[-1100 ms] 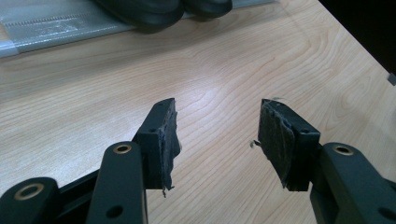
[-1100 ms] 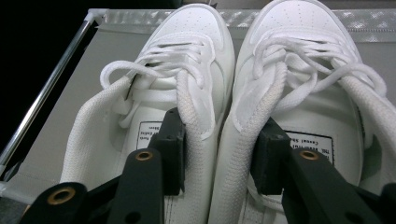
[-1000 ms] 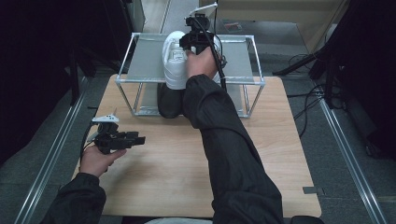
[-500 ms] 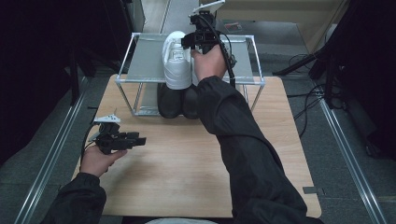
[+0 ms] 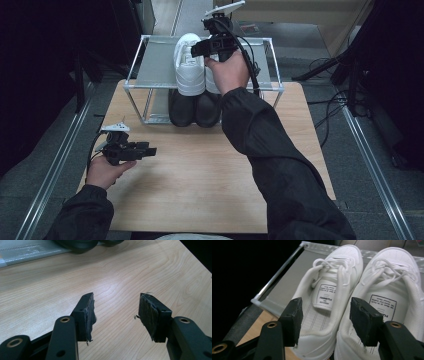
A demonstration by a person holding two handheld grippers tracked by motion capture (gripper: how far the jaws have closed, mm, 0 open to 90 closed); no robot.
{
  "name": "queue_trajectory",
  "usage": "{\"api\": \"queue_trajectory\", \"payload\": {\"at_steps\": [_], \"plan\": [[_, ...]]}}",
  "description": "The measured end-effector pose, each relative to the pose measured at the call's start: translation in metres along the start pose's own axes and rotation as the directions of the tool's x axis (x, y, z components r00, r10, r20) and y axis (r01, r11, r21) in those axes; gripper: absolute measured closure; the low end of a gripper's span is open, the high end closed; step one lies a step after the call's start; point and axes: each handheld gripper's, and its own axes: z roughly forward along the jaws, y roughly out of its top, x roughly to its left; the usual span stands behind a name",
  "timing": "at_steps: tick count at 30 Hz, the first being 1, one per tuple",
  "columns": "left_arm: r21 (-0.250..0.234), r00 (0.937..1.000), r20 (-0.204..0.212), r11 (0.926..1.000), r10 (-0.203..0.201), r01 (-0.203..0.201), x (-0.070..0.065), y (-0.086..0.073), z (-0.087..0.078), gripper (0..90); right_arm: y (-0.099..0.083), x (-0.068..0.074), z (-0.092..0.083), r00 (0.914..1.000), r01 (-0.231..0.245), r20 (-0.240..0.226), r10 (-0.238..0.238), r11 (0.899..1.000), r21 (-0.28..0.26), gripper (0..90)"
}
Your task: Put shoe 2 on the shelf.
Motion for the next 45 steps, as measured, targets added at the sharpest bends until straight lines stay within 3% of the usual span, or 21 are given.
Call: {"api": "queue_trajectory", "payload": {"at_steps": [10,19,28,32,45], "plan": [[0.001,1.0000,-0.005,1.0000,0.004,-0.004,-0.001,0.000,0.001,45.7,-0.018,0.004,-0.016,0.9940,0.063,-0.090,-0.062,0.998,0.005,45.3],[0.013,0.9999,-0.003,0.9998,0.012,-0.012,-0.002,0.000,0.002,45.5,-0.042,0.002,-0.026,0.9800,0.107,-0.167,-0.108,0.994,-0.016,44.5],[0.020,0.9999,0.000,0.9997,0.013,-0.013,-0.003,0.000,0.003,45.3,-0.068,-0.002,-0.032,0.9562,0.176,-0.229,-0.182,0.983,-0.046,43.0],[0.018,0.9998,-0.003,0.9996,0.020,-0.020,-0.005,0.000,0.004,45.2,-0.081,-0.008,-0.030,0.9389,0.207,-0.267,-0.218,0.976,-0.067,42.0],[0.012,0.9998,-0.001,0.9998,0.018,-0.018,-0.004,0.000,0.004,45.1,-0.122,-0.033,-0.027,0.9063,0.232,-0.341,-0.250,0.968,-0.093,40.6]]}}
